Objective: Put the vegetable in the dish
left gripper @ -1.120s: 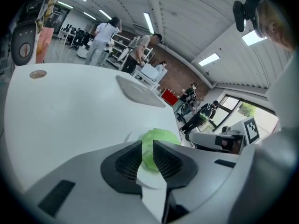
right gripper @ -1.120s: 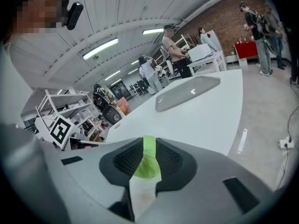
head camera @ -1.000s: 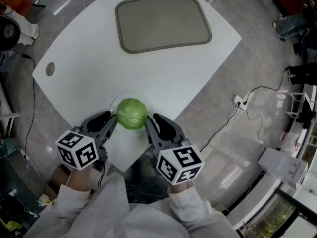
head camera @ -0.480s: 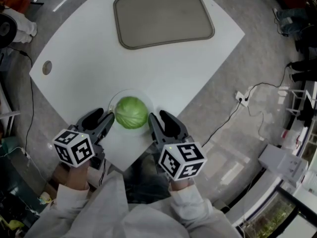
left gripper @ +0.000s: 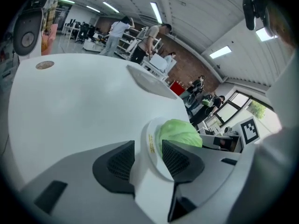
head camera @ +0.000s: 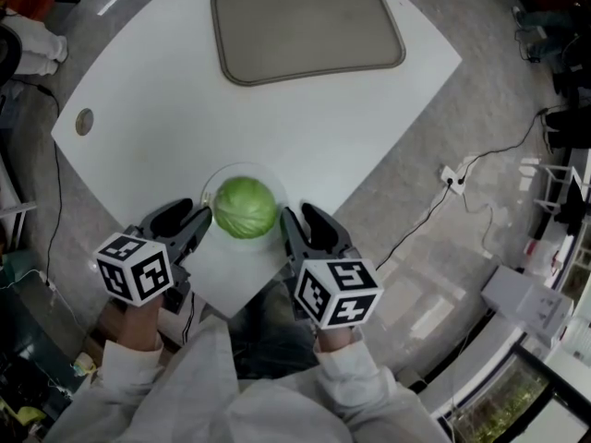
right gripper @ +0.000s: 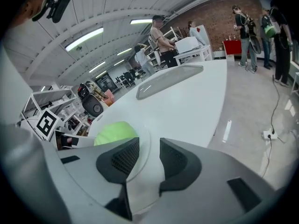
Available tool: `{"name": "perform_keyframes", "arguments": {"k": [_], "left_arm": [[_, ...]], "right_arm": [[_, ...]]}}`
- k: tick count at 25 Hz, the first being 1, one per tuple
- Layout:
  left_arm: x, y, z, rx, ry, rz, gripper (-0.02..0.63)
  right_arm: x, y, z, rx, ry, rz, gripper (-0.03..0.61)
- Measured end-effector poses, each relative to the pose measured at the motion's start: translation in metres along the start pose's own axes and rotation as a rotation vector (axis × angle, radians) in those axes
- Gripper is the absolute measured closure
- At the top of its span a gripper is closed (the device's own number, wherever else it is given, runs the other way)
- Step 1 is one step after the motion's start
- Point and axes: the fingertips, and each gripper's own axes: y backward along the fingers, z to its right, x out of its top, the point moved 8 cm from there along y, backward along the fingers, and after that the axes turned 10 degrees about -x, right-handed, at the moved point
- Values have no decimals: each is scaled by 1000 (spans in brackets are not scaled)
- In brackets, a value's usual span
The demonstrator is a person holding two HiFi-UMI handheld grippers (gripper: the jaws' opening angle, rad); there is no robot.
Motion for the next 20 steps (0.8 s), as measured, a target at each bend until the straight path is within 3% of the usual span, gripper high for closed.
{"name": "perform_keyframes", "arguments": {"k": [20], "left_arm": [[5,-1,8,42,-18,-124,431]], "right_arm": [[-1,-7,-8,-41,103,-111,462]]}}
